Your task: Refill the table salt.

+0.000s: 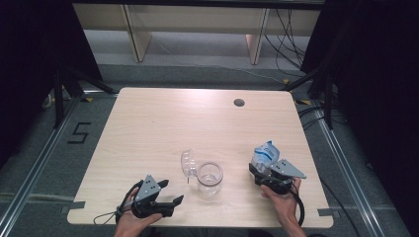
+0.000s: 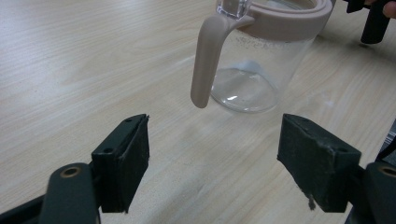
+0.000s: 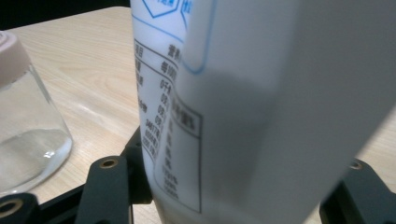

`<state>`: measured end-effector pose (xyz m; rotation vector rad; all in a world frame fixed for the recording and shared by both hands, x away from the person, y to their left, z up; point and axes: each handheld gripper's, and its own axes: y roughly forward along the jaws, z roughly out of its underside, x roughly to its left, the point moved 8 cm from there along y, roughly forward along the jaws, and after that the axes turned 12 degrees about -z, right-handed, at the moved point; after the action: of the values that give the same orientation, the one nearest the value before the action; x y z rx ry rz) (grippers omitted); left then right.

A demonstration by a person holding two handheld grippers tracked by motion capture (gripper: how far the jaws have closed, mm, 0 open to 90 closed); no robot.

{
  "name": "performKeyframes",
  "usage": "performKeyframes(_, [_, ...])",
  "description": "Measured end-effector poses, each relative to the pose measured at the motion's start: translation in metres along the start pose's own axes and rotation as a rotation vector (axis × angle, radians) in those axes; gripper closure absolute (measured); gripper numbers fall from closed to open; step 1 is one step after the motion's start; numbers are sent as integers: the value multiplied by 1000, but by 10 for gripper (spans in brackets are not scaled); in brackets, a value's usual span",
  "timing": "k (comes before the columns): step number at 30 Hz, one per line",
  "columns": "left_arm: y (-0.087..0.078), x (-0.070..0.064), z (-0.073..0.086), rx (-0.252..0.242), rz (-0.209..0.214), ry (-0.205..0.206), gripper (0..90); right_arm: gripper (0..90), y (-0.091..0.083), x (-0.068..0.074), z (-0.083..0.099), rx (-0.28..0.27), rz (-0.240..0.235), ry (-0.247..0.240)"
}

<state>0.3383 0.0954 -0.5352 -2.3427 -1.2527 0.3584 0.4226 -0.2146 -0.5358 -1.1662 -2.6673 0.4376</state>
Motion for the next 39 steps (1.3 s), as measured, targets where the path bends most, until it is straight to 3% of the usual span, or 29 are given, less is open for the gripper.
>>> performKeyframes(2, [0,0,0,4,-7,1,246,415,1,0,0,10,0,-21])
performKeyframes(4, [0,1,0,3,-7,9,247,418,2,4,0,7,-16,4])
performKeyframes(7, [0,1,0,3,-7,15,246,420,2,6,0,9,-33,-1])
performKeyframes(8, [0,1,0,3,-7,16,246,420,3,5,-2,9,-50,-27])
performKeyframes(17, [0,1,0,1,-4,18,247,422,1,6,-7,0,-30,-59])
performKeyframes(19, [0,1,0,0,-2,13,247,422,1,8,-8,-5,-33,-45])
performKeyframes(23, [0,2,0,2,-7,20,247,422,1,8,-11,-8,-35,-95])
performKeyframes(24, [1,1,0,2,-3,17,247,422,1,9,-12,-4,-35,-81])
performKeyframes(25, [0,2,0,2,-6,20,247,422,2,9,-13,-8,-37,-112])
performKeyframes(26, [0,2,1,5,-8,24,247,422,1,10,-13,3,-28,-98])
performKeyframes(27, [1,2,1,5,0,29,247,422,2,9,-16,-8,-33,-128])
performKeyframes(28, [1,2,1,3,-1,25,247,422,2,11,-16,-5,-35,-115])
performKeyframes(30, [1,1,1,3,-3,0,247,422,4,11,-20,-10,-45,-164])
performKeyframes(33, [1,2,1,4,-7,5,247,422,6,15,-24,-1,-52,-187])
performKeyframes(39, [1,2,1,3,-7,5,245,425,11,23,-31,7,-61,-304])
